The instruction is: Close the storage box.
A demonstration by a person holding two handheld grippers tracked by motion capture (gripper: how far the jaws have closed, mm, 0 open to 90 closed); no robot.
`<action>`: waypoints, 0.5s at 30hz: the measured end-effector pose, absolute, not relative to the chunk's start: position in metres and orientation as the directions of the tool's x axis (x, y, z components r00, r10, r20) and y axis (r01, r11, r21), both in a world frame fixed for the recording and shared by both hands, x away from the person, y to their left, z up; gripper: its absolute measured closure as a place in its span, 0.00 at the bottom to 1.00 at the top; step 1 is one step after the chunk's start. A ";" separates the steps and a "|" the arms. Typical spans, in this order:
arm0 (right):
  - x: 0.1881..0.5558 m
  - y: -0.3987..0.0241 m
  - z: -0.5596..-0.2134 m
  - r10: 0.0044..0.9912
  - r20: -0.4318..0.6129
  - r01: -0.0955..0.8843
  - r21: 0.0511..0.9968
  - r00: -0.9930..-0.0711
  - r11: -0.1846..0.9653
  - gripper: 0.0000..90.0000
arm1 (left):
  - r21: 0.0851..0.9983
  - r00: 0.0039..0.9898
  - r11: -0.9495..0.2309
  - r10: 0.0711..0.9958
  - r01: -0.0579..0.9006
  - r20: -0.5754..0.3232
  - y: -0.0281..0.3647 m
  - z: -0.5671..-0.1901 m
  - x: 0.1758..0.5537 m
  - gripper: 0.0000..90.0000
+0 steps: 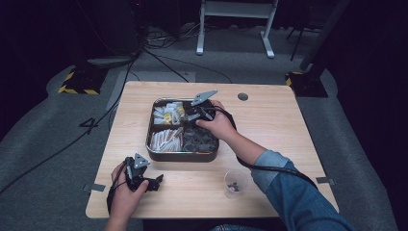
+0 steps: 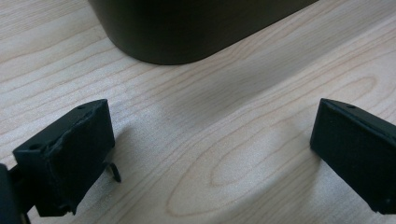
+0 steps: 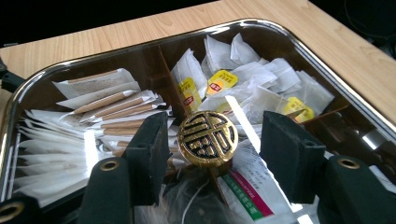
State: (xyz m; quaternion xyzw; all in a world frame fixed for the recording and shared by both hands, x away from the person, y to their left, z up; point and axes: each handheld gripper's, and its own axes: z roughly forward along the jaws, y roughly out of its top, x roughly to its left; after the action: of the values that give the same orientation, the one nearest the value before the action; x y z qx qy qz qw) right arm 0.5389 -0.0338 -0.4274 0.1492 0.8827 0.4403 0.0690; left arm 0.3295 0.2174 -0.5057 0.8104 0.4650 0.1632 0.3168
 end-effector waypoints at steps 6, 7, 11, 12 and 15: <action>0.534 -0.051 -0.415 0.325 0.011 0.192 0.825 -0.946 0.532 0.45 | 0.665 0.514 -0.367 0.857 0.650 -0.030 0.217 -0.506 0.329 0.00; 0.533 -0.054 -0.412 0.324 0.011 0.190 0.829 -0.946 0.526 0.44 | 0.664 0.515 -0.368 0.857 0.651 -0.030 0.217 -0.506 0.329 0.00; 0.528 -0.066 -0.401 0.322 0.015 0.183 0.846 -0.947 0.500 0.44 | 0.664 0.515 -0.368 0.857 0.651 -0.030 0.217 -0.506 0.329 0.00; 0.526 -0.070 -0.398 0.320 0.015 0.180 0.851 -0.947 0.493 0.44 | 0.664 0.515 -0.368 0.857 0.651 -0.030 0.217 -0.506 0.329 0.00; 0.521 -0.079 -0.391 0.311 0.005 0.166 0.854 -0.950 0.493 0.43 | 0.665 0.514 -0.367 0.857 0.651 -0.030 0.217 -0.506 0.329 0.00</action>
State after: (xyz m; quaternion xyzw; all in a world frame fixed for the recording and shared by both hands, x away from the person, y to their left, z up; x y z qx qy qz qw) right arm 0.5208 -0.0792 -0.3909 0.1386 0.8607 0.4841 0.0751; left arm 0.3294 0.2174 -0.5057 0.8106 0.4649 0.1631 0.3165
